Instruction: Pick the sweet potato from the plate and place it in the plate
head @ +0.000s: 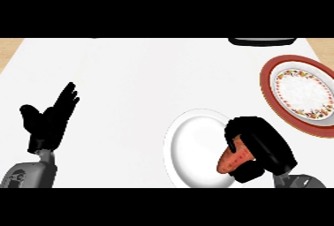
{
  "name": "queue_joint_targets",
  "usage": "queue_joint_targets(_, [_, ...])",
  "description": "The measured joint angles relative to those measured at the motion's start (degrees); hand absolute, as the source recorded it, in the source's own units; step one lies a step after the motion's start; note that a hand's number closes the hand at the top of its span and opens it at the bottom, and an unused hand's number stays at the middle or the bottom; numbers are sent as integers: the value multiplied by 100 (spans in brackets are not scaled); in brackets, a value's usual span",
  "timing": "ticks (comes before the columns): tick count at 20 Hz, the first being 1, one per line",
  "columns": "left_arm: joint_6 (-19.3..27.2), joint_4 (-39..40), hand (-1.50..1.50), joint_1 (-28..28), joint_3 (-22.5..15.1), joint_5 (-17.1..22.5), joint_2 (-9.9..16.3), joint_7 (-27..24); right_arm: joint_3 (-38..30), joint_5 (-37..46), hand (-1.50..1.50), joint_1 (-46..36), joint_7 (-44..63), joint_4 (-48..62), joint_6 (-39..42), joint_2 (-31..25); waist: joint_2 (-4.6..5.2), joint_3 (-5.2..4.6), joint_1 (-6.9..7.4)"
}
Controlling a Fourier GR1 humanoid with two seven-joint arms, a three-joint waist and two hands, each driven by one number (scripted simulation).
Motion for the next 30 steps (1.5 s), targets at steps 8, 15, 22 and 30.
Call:
queue_joint_targets(8, [47,27,0,-57,-27,-84,-62,-2,-1147,120,150,26,406,-1063,-971,80,4,1,-10])
queue_joint_targets(15, [-5,57,0,-211,20,-104,-45,103,-2550,-886,150,-231,371,-602,-899,-96,23,3,52])
queue_joint_targets(22, [-78,68,0,-176,53,-137,-70,49,-3445,-1267,150,-970,-192,1154,-1087,-480,34,4,106])
queue_joint_targets(30, [-114,224,0,-276,84,-172,-153,-94,-3831,-1118,150,-1739,-1332,3609,-1253,-1275,52,5,147])
